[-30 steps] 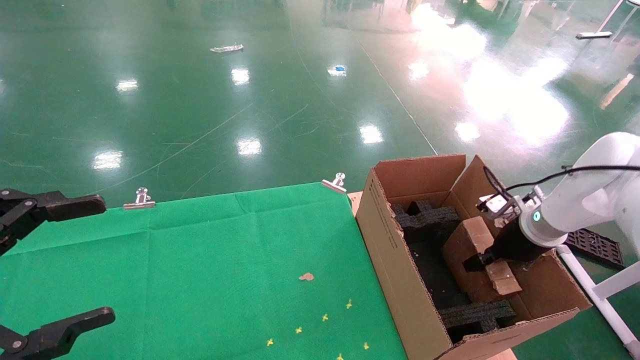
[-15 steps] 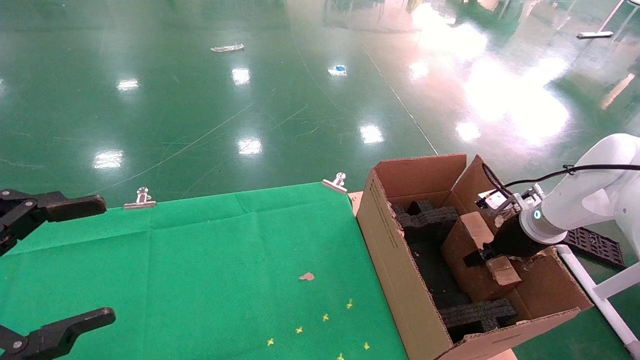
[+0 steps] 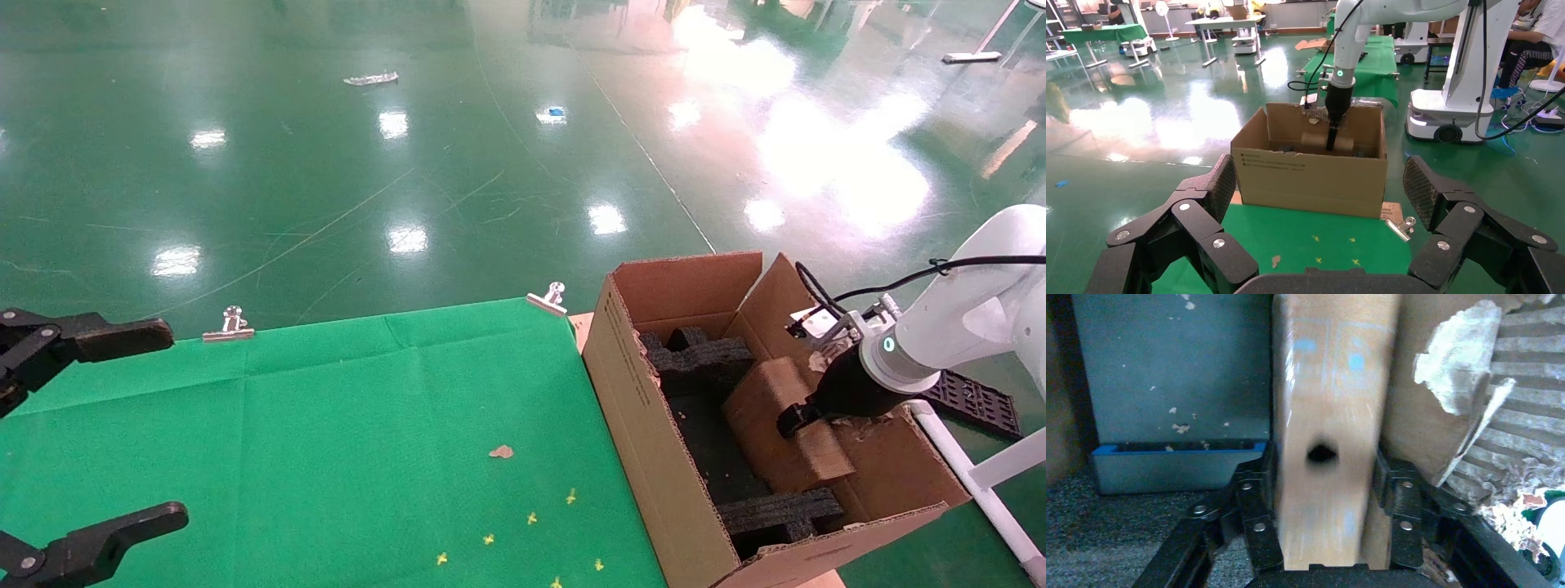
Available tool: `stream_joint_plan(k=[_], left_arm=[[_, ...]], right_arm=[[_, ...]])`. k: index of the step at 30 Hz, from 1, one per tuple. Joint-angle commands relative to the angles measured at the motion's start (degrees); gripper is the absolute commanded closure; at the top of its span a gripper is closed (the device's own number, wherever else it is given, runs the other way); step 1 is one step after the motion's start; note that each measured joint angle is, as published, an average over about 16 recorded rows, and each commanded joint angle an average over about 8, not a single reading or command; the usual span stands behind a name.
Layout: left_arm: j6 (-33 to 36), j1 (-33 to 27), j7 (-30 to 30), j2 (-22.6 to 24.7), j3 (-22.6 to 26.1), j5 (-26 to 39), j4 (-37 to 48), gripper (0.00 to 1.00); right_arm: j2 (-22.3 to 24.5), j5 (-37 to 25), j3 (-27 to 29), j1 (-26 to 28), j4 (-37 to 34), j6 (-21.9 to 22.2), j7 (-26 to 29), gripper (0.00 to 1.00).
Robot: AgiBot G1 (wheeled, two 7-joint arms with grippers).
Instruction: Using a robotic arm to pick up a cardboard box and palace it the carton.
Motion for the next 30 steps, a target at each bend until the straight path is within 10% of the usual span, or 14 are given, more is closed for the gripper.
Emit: stream_joint_plan(k=[1,10,30], left_arm=[[0.0,0.0,0.0,0.0,0.01,0.0,0.0,0.0],[-0.01,-0.01,0.02,-0.01,0.03,-0.02,0.0,0.0],[-0.04,-0.01,0.05,-0.03,0.08,-0.06,0.01,0.0]], right_arm=[[-0.1,-0.08,-0.06,0.09,-0.14,-0.18,-0.03,0.0],[0.51,1.14,0.83,4.6,0.59,-2.8,-2.19,0.0],[10.04,8.89,7.6,32.74,10.54,-7.09,-16.1,0.0]])
